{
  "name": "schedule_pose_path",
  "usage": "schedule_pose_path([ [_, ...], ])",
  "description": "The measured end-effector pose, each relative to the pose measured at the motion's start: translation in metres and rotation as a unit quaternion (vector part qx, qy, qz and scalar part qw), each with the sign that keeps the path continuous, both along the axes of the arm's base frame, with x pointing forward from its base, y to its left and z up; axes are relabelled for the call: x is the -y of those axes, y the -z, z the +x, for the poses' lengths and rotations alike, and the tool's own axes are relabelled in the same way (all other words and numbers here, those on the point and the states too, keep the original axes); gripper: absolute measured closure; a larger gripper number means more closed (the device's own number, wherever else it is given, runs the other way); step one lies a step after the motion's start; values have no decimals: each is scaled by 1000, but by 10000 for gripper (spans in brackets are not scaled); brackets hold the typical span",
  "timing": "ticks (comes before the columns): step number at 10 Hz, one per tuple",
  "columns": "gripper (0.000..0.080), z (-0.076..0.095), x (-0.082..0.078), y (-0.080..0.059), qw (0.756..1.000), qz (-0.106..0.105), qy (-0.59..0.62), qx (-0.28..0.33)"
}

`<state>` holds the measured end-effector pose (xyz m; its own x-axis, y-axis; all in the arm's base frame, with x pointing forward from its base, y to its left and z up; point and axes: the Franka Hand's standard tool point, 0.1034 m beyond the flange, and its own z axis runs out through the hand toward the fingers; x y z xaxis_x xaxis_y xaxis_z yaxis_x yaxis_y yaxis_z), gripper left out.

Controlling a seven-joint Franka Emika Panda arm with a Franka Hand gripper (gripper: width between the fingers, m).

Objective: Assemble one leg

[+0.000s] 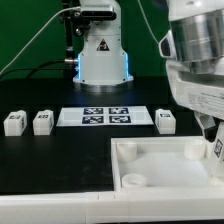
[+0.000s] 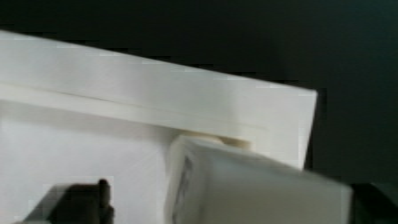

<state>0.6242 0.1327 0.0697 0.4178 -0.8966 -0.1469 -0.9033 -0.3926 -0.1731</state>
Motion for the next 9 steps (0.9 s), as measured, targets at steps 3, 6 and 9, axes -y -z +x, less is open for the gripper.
schedule_pose_path([
  [3, 151, 0, 0, 0, 986, -19, -161, 31],
  [6, 150, 5, 6, 2, 926, -63, -368, 58],
  [9, 276, 7, 5, 2, 914, -69, -395, 64],
])
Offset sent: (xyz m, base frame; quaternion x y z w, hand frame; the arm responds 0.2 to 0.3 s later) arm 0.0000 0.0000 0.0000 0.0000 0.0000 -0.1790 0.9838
